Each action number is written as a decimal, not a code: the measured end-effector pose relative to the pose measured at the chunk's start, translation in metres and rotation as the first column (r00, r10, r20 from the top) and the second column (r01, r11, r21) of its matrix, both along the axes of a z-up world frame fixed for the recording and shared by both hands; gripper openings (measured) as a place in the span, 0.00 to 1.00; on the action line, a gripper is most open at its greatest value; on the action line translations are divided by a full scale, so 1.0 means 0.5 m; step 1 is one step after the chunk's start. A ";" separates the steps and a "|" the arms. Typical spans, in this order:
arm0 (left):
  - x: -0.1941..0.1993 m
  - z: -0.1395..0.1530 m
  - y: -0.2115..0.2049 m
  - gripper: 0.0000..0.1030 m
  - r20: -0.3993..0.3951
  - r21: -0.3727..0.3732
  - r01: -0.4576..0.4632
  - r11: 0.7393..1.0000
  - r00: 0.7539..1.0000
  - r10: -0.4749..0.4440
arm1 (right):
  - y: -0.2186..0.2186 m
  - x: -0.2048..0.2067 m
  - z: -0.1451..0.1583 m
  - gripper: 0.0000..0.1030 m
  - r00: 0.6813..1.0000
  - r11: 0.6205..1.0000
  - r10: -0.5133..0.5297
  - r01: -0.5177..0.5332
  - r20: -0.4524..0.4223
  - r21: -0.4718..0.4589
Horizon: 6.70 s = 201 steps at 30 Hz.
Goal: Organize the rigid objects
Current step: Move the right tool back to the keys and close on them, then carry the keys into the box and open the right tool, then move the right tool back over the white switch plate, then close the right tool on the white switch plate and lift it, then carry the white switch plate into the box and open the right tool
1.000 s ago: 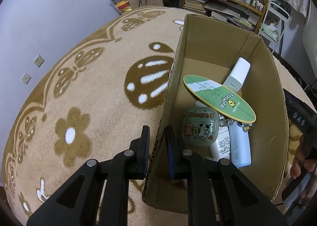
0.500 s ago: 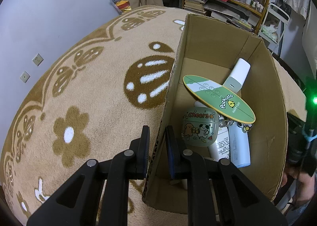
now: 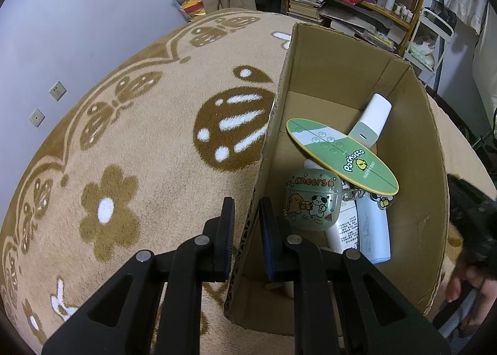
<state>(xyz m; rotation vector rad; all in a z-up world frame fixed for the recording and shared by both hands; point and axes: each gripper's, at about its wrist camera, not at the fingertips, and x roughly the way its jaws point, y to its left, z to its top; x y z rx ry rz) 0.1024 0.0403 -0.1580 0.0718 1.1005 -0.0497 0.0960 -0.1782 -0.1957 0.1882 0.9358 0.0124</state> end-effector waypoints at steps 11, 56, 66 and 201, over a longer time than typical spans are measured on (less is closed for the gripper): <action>0.002 0.001 0.001 0.16 0.000 0.001 0.000 1.000 1.000 0.000 | 0.007 -0.021 0.159 0.06 0.975 0.998 -0.007 -0.006 0.223 0.061; -0.003 0.002 -0.004 0.16 0.003 0.013 0.001 1.000 1.000 -0.001 | 0.178 0.011 0.125 0.09 0.972 0.972 0.228 -0.230 0.051 0.040; 0.000 0.001 -0.003 0.16 0.001 0.011 0.001 1.000 1.000 -0.001 | 0.171 -0.013 0.203 0.64 0.968 0.980 0.189 -0.174 0.166 -0.097; 0.011 -0.011 0.014 0.17 -0.025 -0.023 -0.012 1.000 1.000 0.011 | 0.141 0.008 0.169 0.52 0.967 0.987 0.161 -0.157 0.196 -0.039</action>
